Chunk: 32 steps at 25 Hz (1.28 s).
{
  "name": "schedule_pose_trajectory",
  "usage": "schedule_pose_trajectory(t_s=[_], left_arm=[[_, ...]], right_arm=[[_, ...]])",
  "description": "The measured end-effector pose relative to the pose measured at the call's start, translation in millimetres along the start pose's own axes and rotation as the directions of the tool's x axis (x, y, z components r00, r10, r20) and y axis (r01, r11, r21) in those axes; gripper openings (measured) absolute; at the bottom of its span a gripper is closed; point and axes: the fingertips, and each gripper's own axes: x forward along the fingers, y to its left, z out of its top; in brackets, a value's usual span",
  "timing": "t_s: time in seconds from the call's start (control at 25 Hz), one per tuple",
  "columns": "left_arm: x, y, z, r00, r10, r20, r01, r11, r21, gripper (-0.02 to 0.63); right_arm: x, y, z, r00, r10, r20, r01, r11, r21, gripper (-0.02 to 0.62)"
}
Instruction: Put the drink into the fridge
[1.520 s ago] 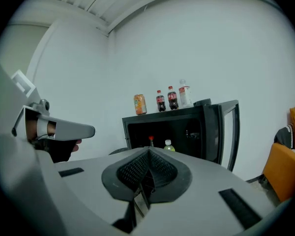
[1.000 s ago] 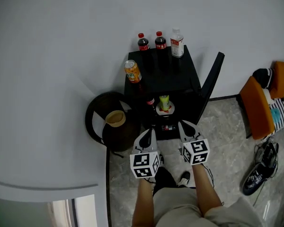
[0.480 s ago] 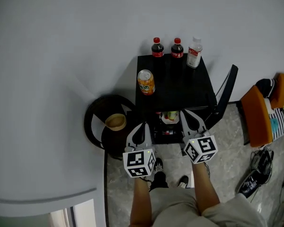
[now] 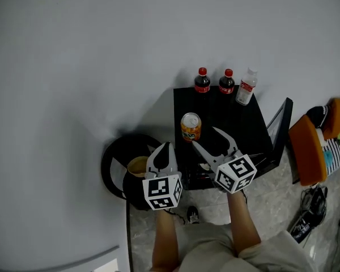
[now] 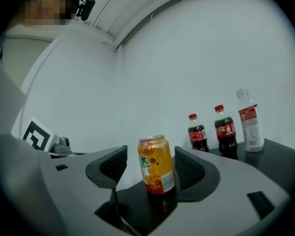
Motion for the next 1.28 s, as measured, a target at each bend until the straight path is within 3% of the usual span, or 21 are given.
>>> schedule_pose_trajectory(t_s=[0.08, 0.2, 0.36, 0.68, 0.96, 1.28], left_arm=[[14, 13, 5, 1.0, 0.009, 0.018, -0.009, 1.0, -0.007, 0.009], [27, 32, 14, 0.999, 0.017, 0.048, -0.016, 0.999, -0.034, 0.009], [30, 53, 28, 0.995, 0.034, 0.095, -0.031, 0.999, -0.037, 0.009], [13, 110, 30, 0.979, 0.158, 0.127, -0.147, 0.985, -0.089, 0.009], [-5, 125, 23, 0.968, 0.218, 0.123, -0.203, 0.971, -0.123, 0.009], [-13, 64, 1, 0.988, 0.136, 0.08, -0.128, 0.987, -0.095, 0.009]], right_arm=[[18, -4, -3, 0.999, 0.014, -0.037, -0.013, 1.0, 0.022, 0.331], [41, -3, -14, 0.99, 0.045, -0.136, -0.048, 0.999, -0.014, 0.38], [64, -4, -23, 0.974, 0.056, -0.22, -0.07, 0.996, -0.057, 0.385], [94, -1, -39, 0.956, 0.067, -0.284, -0.096, 0.992, -0.088, 0.385], [80, -7, -28, 0.976, -0.027, -0.218, 0.004, 0.994, -0.107, 0.353], [18, -19, -11, 0.984, -0.125, -0.123, 0.107, 0.983, -0.146, 0.35]])
